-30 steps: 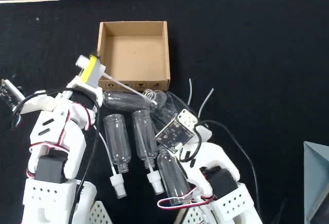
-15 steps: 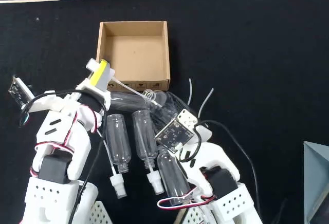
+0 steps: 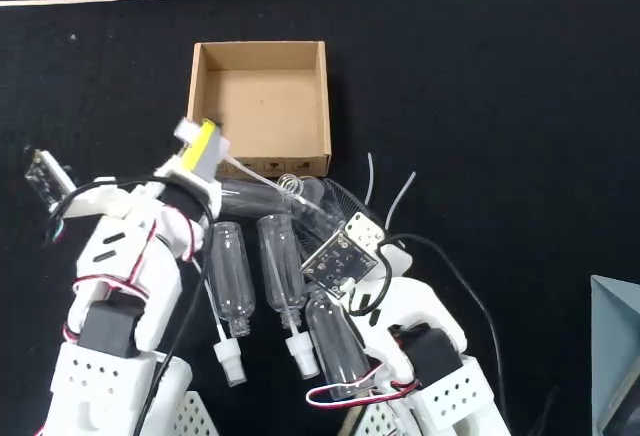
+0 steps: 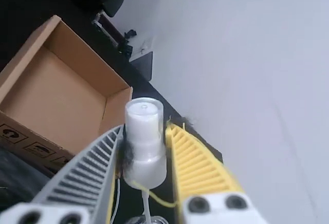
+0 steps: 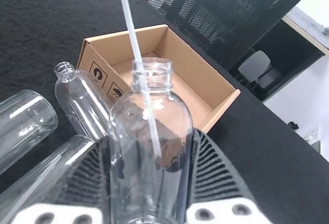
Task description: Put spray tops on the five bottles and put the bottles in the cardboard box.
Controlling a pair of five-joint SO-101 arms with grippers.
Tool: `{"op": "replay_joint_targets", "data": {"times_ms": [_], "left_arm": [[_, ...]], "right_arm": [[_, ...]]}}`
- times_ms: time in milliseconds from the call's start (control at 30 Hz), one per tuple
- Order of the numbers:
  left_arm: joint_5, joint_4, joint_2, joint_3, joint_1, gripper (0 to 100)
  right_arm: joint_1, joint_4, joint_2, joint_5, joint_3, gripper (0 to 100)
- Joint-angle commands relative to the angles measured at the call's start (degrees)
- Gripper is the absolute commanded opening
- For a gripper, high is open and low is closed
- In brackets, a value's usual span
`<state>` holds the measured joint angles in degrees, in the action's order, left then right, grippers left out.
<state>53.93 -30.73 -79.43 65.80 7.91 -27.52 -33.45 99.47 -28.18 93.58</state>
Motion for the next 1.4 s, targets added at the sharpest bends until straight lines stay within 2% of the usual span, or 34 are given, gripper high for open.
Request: {"op": "replay_joint_targets", "data": {"times_ms": [0,400,667,1200,1267,1367], "left_arm": [[-0.62,1.67,0.35,-0.92,3.56,3],[-0.62,1.67,0.79,-0.84,4.97,3],[-5.45,1.67,0.35,1.10,11.74,3],[-5.54,1.67,0.53,2.33,14.29,3],[-5.54,1.67,0.44,2.42,14.29,6],[-5.19,1.49,0.44,2.68,14.29,16]], "right_arm": [[-0.79,-0.35,0.75,-0.35,-0.22,1.1],[-0.79,-0.35,0.75,-0.35,-0.22,1.1],[-0.79,-0.35,0.75,-0.35,-0.22,1.1],[-0.79,-0.35,0.75,-0.35,-0.22,1.1],[-0.79,-0.35,0.75,-0.35,-0.22,1.1],[-0.79,-0.35,0.75,-0.35,-0.22,1.1]]}}
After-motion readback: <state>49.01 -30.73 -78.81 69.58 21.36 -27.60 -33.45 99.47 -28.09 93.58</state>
